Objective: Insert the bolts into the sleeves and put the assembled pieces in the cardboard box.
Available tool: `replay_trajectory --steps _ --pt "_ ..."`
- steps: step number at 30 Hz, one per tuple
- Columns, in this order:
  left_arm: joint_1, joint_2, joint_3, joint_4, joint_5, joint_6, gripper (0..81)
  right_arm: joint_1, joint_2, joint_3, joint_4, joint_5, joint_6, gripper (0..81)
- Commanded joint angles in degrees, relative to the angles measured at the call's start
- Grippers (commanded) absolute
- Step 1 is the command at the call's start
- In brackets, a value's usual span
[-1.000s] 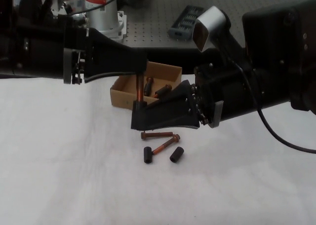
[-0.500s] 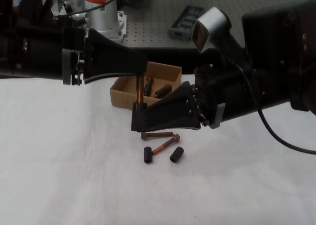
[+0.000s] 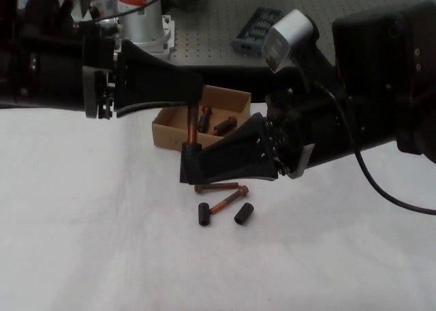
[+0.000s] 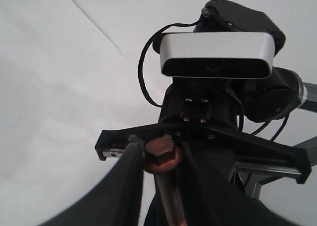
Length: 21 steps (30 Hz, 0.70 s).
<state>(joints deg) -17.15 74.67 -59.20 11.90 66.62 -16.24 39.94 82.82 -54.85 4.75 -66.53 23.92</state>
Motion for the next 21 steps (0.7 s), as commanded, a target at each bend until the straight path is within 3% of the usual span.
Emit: replay_trajectory --steps 1,11,21 --pt "-0.2 -0.4 -0.1 2.3 3.0 0.5 0.7 -0.5 -0.1 -0.8 -2.6 0.0 -0.8 2.9" --pt "-0.2 -0.2 -0.1 3.5 3.8 0.4 0.7 -0.5 -0.1 -0.8 -2.6 -1.6 -0.6 2.9" --pt "-0.9 -0.1 -0.1 3.4 9.0 0.4 0.7 -0.5 0.3 -2.6 -3.0 -1.0 -0.2 2.9"
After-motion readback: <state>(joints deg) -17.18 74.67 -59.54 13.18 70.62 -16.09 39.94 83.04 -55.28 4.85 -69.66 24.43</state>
